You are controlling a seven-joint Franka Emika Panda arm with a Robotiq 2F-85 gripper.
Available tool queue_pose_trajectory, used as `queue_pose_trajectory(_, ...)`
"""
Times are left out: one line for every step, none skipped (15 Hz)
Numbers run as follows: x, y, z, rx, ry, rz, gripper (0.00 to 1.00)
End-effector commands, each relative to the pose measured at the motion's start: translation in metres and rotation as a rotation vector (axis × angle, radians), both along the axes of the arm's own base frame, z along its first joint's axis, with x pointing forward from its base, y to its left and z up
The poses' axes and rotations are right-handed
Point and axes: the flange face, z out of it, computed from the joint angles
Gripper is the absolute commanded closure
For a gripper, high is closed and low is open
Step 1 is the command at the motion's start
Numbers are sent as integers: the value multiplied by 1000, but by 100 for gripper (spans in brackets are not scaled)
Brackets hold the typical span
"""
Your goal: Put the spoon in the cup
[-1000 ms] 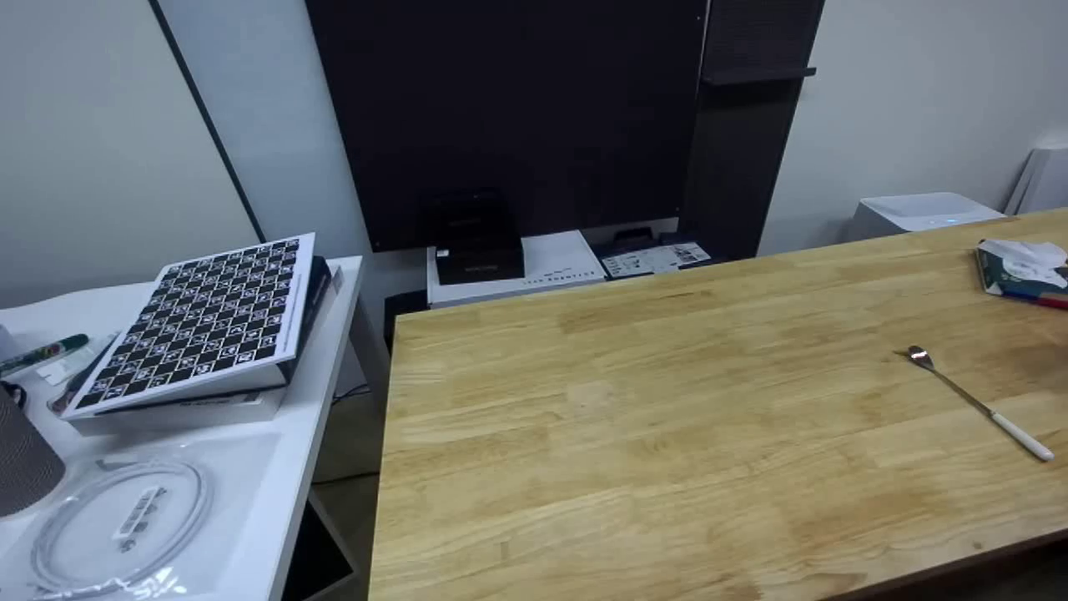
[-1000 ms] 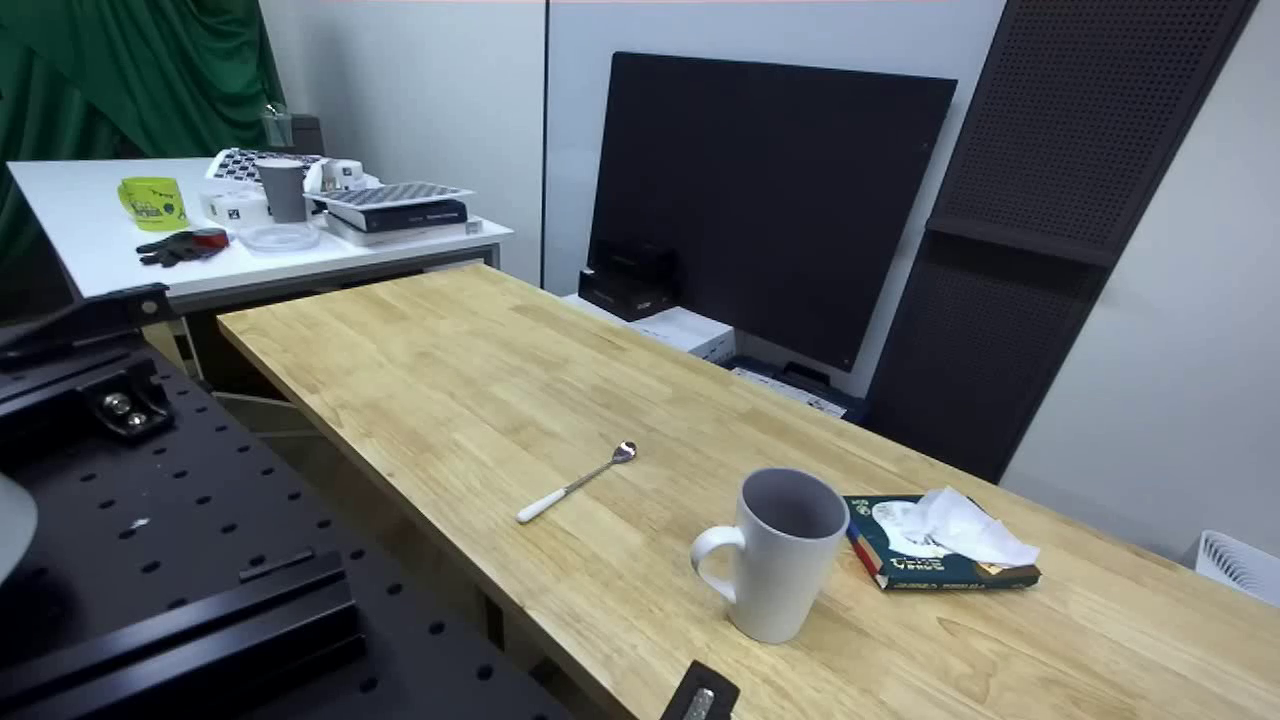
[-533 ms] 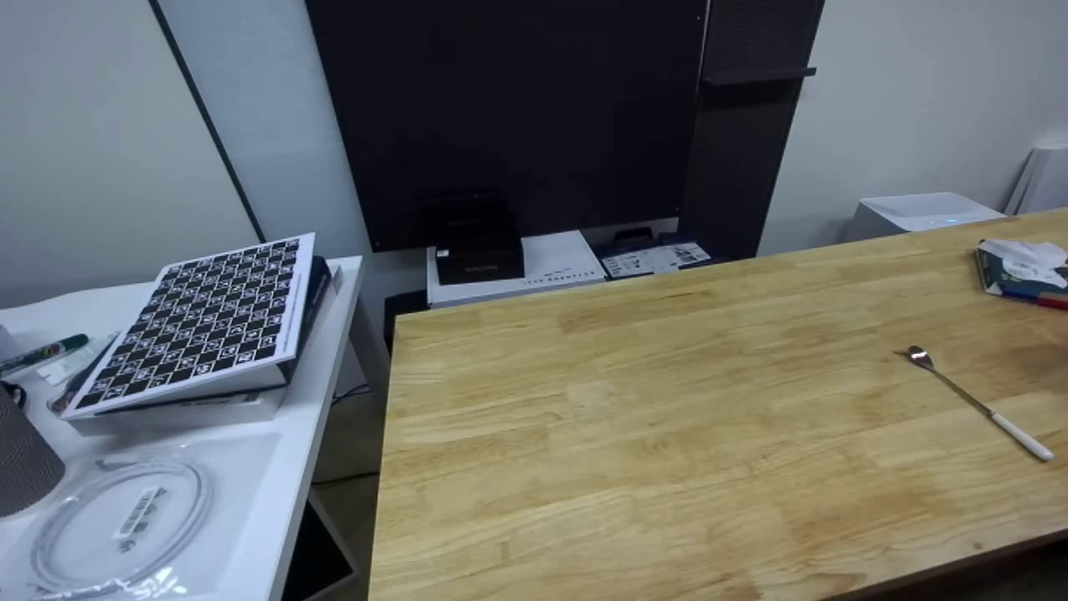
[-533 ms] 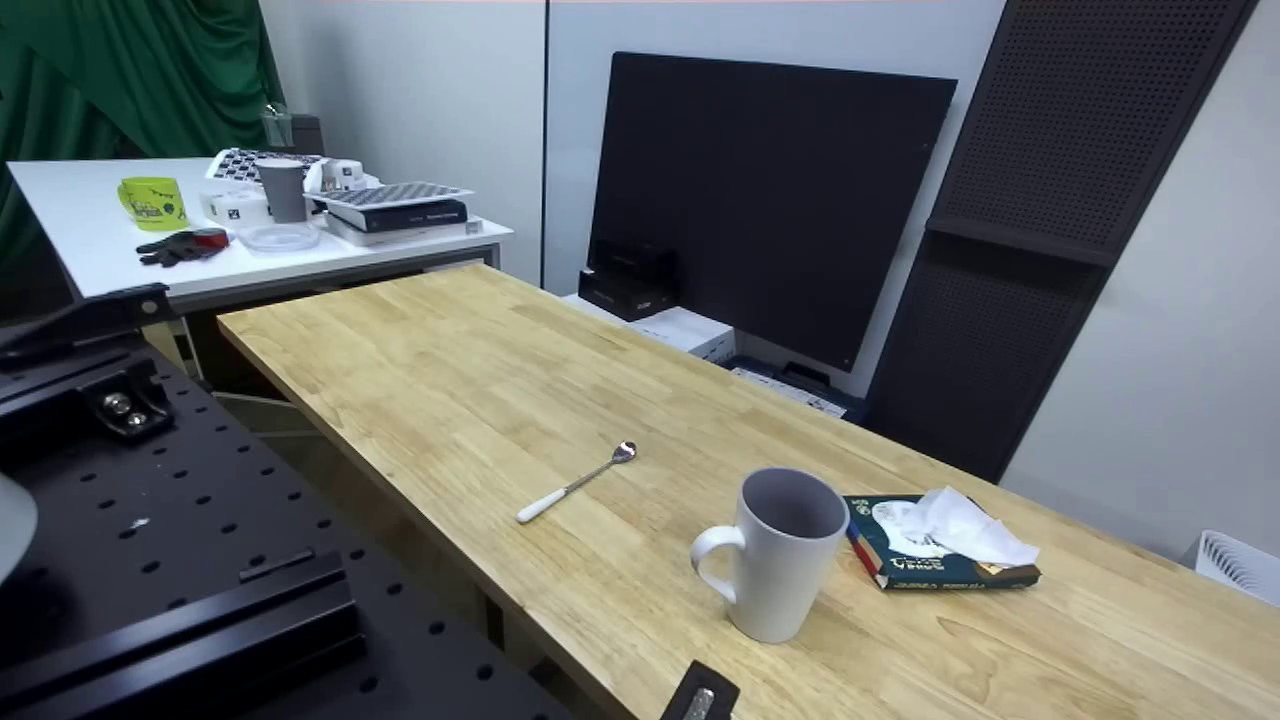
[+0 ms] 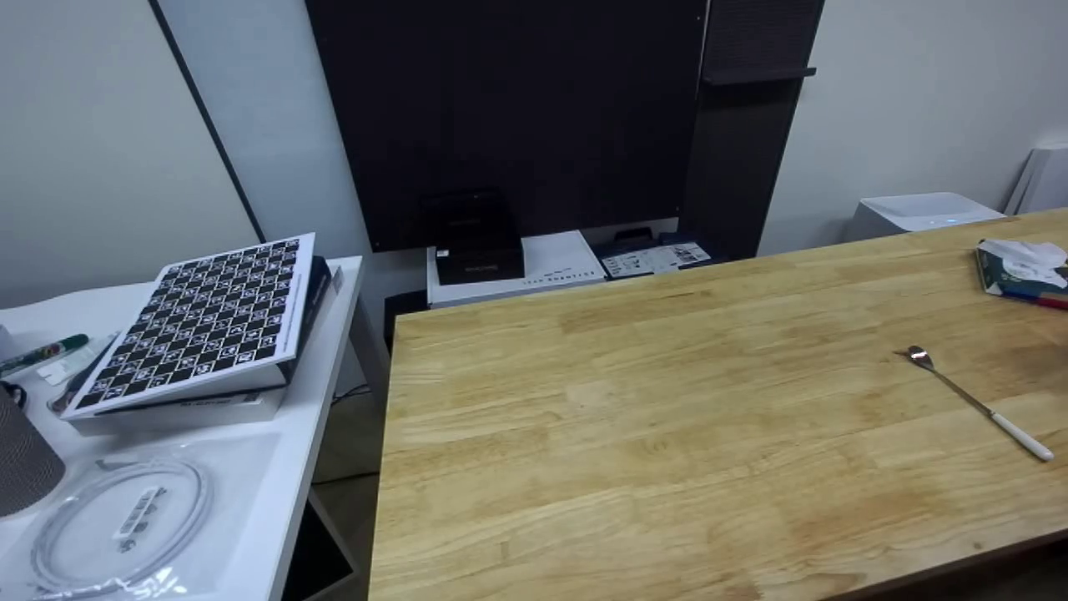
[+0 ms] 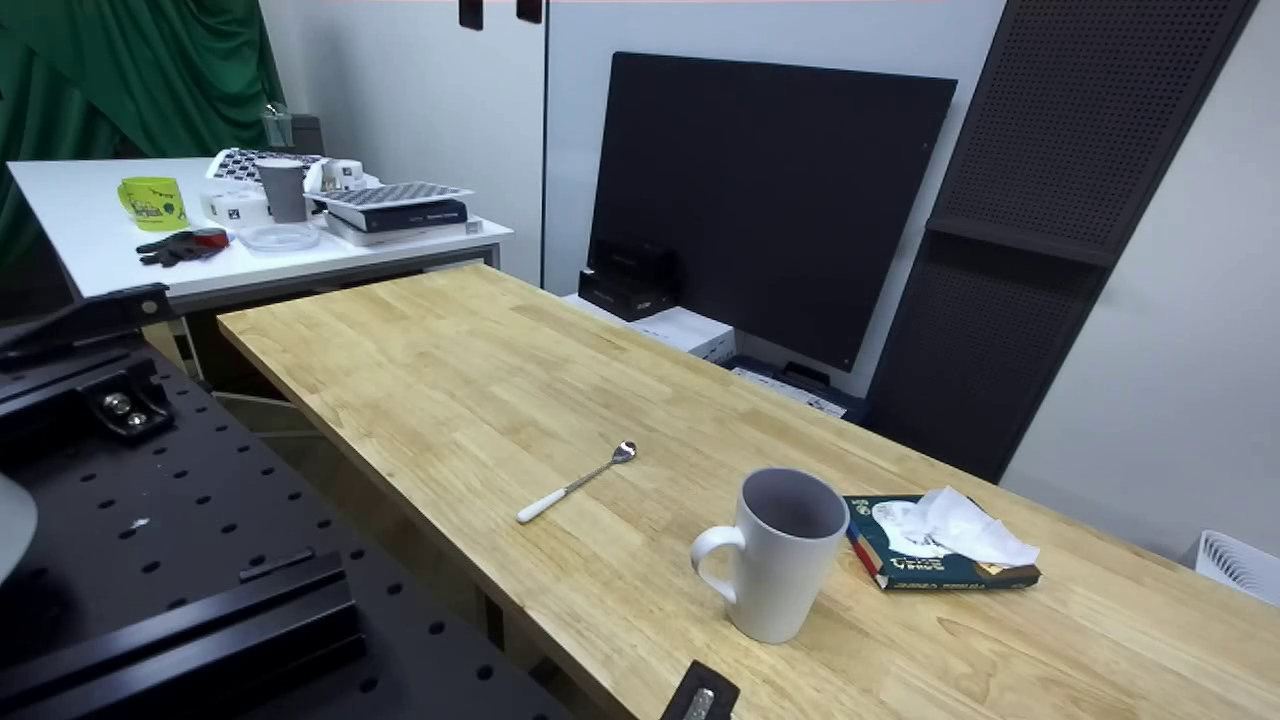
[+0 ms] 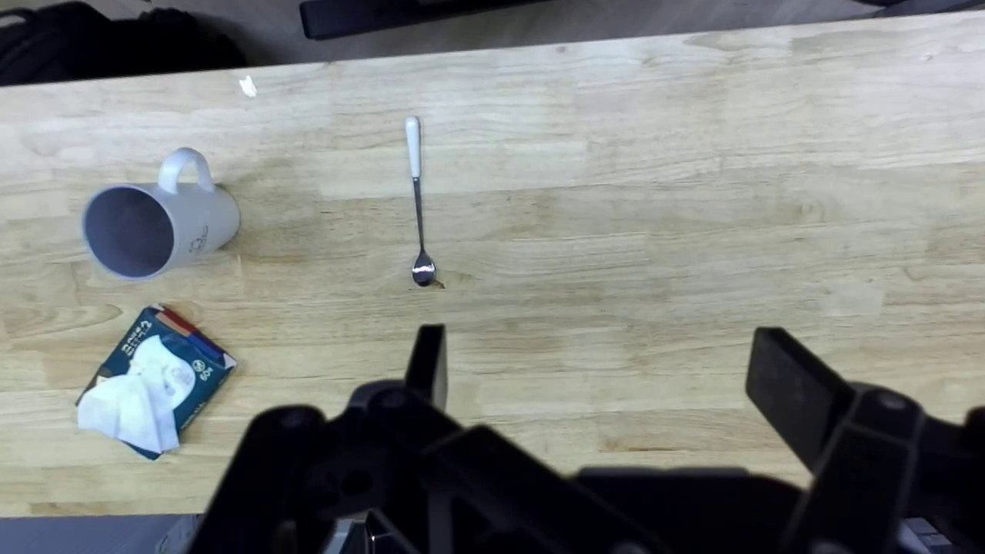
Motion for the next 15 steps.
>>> queue_pose_trajectory(9, -19, -43, -2, -7, 41, 0)
queue_pose_trajectory(9, -24, -58, 9, 10, 57, 0)
queue_pose_trajectory(9, -30, -73, 21, 27, 72, 0)
queue_pose_trajectory(8, -37, -87, 27, 43, 89, 0)
queue_pose_trajectory(7, -42, -99, 31, 57, 108, 0)
queue_pose_trajectory(5, -49, -112, 30, 71, 134, 0)
queue_pose_trajectory(5, -54, -123, 30, 83, 153, 0)
queue_pose_trajectory(4, -60, -133, 23, 86, 166, 0)
queue_pose_trajectory(4, -65, -142, 23, 95, 171, 0)
queue_pose_trajectory(5, -69, -149, 24, 99, 173, 0)
queue_pose_trajectory(6, -72, -154, 26, 92, 174, 0)
queue_pose_trajectory(8, -75, -158, 24, 79, 171, 0)
queue_pose_trajectory(10, -76, -161, 20, 60, 170, 0)
queue_pose_trajectory(11, -76, -165, 19, 49, 164, 0)
queue_pose_trajectory(12, -76, -168, 16, 41, 167, 0)
